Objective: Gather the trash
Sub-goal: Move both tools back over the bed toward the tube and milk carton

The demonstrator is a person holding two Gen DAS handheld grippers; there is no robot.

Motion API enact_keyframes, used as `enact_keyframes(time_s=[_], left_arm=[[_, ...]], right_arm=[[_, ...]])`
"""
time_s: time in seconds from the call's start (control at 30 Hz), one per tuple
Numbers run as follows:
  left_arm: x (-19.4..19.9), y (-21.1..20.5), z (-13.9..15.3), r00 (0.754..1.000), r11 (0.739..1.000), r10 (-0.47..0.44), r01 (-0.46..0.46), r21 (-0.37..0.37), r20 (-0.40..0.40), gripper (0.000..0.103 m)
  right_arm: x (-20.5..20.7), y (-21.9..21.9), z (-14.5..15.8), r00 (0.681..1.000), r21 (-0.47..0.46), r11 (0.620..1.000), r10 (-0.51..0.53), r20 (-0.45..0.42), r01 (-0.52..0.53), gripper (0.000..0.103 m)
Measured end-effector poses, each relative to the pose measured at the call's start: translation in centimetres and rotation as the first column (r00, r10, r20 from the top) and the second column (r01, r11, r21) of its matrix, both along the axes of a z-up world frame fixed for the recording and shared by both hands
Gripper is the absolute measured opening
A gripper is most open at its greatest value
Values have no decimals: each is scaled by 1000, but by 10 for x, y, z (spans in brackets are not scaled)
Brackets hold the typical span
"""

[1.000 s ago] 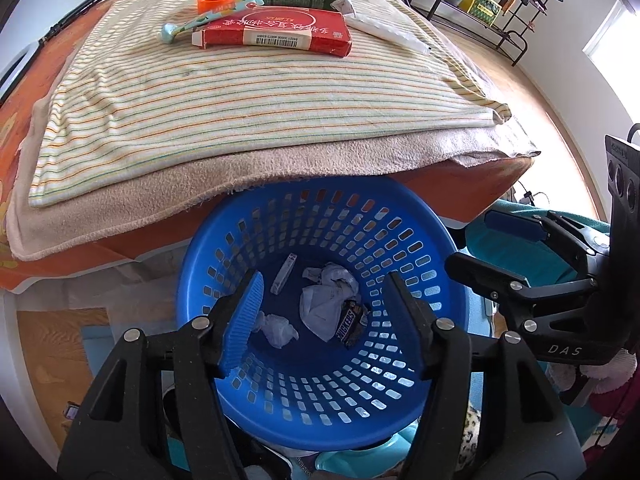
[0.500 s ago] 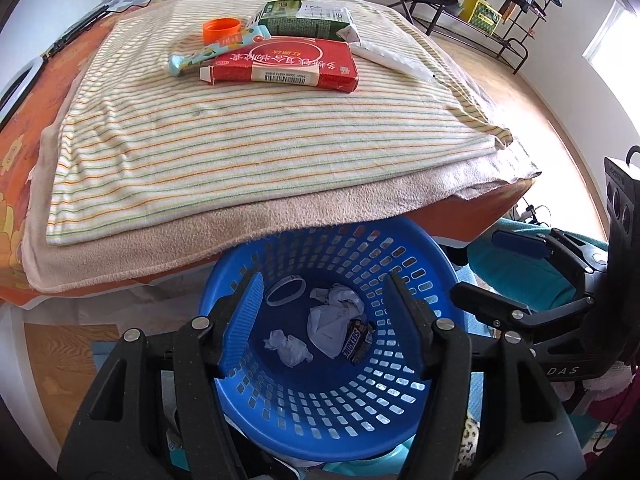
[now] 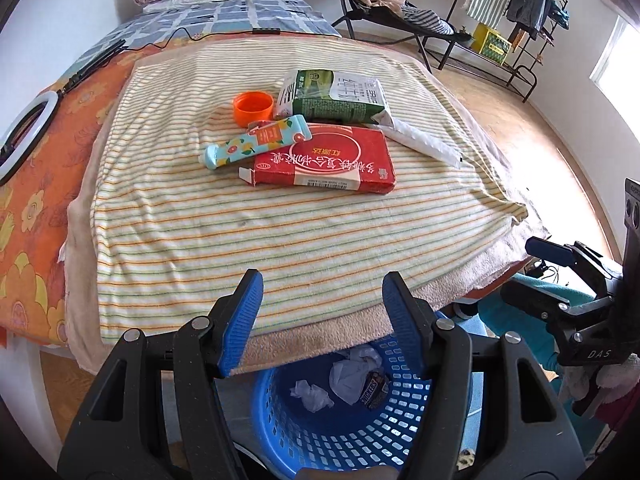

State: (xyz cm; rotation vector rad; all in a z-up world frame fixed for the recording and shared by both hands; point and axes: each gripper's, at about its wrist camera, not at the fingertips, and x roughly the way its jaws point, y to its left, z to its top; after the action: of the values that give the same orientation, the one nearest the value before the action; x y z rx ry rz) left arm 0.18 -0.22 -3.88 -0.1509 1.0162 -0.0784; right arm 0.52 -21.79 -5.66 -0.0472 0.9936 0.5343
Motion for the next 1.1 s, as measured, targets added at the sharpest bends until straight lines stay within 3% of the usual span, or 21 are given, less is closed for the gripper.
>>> enact_keyframes(time_s=[0.27, 0.6, 0.7, 1.03, 1.1], left_arm=[[48, 40, 5, 999, 997, 45, -45, -55, 2, 64], [114, 82, -6, 997, 985, 83, -83, -151, -9, 64], [132, 88, -13, 997, 984, 78, -80, -156, -19, 64], [171, 117, -49, 989, 941, 93, -126, -313, -117, 64], [173, 120, -54, 987, 937, 87, -126, -326, -132, 58]], right_arm=[[46, -6, 23, 996, 56, 998, -42, 79, 38, 93], [129, 3, 31, 993, 115, 991, -80, 84, 70, 93], [157, 7, 26, 994, 137, 987, -96, 60, 87, 93], [227, 21, -7, 988, 251, 958, -115, -103, 138, 88], [235, 23, -13, 985, 270, 952, -112, -133, 145, 86]])
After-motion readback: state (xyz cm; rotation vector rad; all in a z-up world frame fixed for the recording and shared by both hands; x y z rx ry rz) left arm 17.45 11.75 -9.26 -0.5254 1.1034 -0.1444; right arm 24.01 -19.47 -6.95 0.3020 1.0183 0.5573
